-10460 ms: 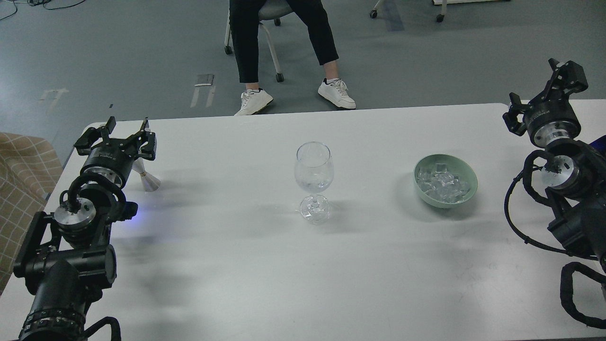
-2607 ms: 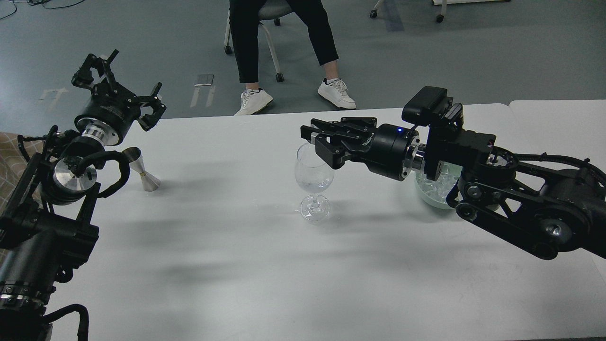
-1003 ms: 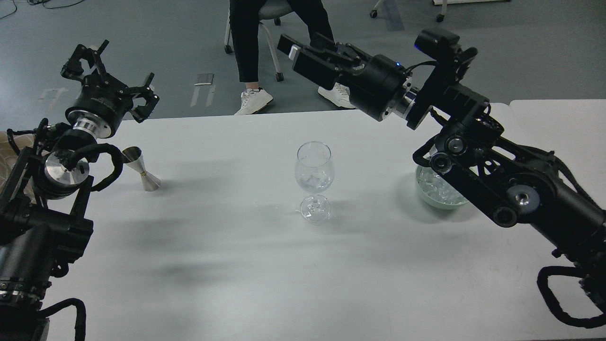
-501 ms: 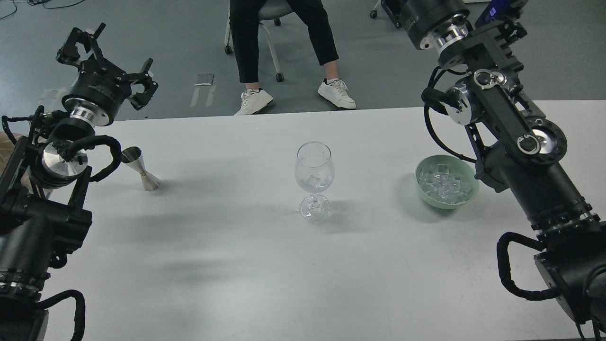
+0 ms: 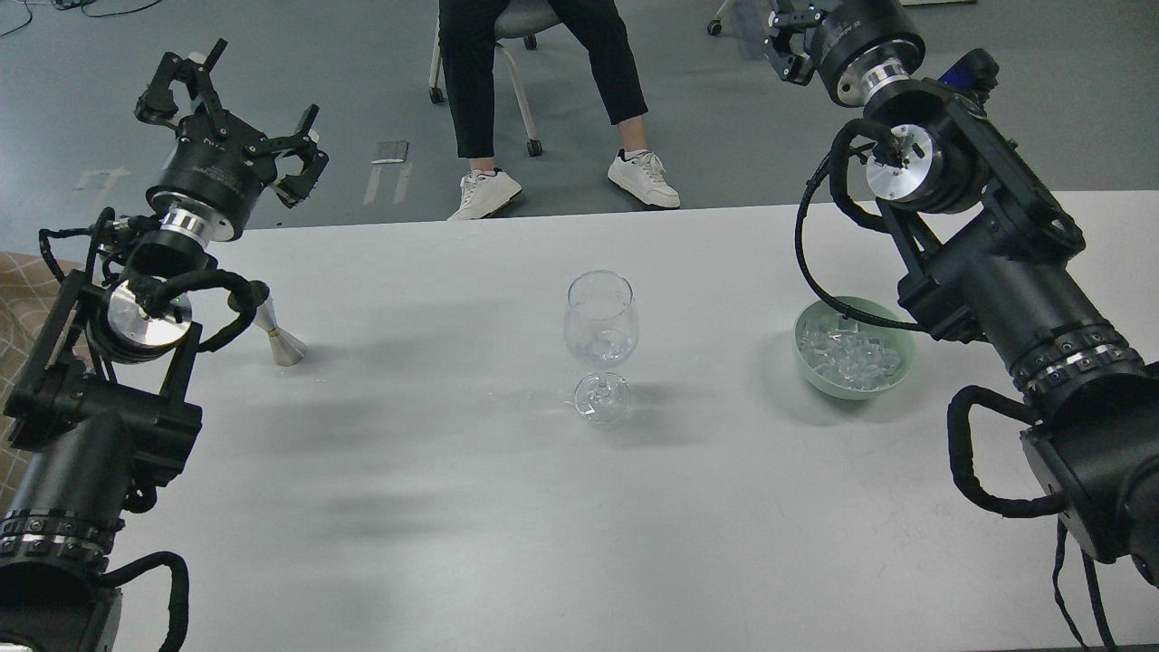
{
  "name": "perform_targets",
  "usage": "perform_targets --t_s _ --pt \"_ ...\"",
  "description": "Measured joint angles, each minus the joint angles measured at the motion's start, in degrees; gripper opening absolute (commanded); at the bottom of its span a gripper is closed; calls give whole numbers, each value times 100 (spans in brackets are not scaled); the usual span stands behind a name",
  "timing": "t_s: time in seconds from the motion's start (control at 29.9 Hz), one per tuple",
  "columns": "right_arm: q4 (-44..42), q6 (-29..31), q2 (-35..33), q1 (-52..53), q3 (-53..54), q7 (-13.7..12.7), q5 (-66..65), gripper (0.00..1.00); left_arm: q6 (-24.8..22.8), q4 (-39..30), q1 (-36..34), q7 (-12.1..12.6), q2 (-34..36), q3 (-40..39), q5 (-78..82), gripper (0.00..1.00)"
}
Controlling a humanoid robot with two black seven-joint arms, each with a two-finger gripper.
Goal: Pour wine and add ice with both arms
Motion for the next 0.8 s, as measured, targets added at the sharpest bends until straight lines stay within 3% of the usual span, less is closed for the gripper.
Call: perform_targets --t_s 0.23,0.8 --pt "48 30 0 -155 141 77 882 100 64 20 -3 -112 -44 -10 -18 97" --pt "471 99 0 -666 329 81 937 100 29 20 -9 -184 -73 71 37 97"
